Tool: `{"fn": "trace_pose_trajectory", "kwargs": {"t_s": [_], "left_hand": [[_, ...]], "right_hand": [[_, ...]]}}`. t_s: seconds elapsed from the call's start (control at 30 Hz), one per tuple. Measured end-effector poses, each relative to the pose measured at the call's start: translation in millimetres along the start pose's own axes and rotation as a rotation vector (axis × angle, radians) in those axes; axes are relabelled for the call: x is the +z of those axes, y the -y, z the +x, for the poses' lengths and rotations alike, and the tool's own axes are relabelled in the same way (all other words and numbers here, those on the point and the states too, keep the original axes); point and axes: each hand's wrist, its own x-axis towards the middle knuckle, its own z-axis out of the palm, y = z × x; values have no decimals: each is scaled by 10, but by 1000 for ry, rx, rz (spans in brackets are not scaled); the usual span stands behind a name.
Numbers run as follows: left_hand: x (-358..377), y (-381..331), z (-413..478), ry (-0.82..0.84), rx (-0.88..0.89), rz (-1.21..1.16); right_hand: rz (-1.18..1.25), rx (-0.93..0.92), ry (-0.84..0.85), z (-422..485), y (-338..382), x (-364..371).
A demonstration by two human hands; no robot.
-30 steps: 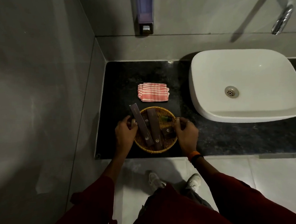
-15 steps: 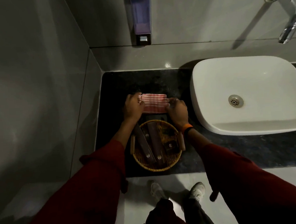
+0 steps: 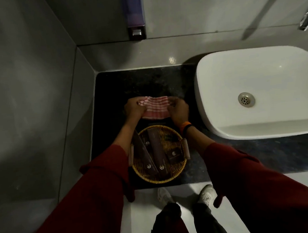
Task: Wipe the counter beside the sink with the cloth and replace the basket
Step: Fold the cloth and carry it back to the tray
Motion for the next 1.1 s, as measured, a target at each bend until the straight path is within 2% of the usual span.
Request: {"fn": "trace_pose_trajectory", "kwargs": {"t_s": [0.17, 0.3, 0.43, 0.6, 0.73, 1.0, 1.1], "left_hand": [[-95, -391, -346, 17, 79, -206], [22, -910, -706, 10, 173, -263], [532, -1499, -1063, 10, 244, -277], [1818, -2201, -1548, 21, 319, -281], [3073, -2740, -1960, 45, 274, -320], [5064, -3474, -2443, 94, 285, -203], [5702, -3607, -2567, 151, 273, -187]], "right_hand": [[101, -168, -131, -324, 224, -435], [175, -160, -175, -457, 240, -1090], [276, -180, -239, -461, 12, -1952], [260, -142, -318, -266, -792, -3231], [285, -42, -372, 2, -1616, -4267], [290, -1, -375, 429, -2914, -5911], [258, 17, -438, 567, -3384, -6350]]}}
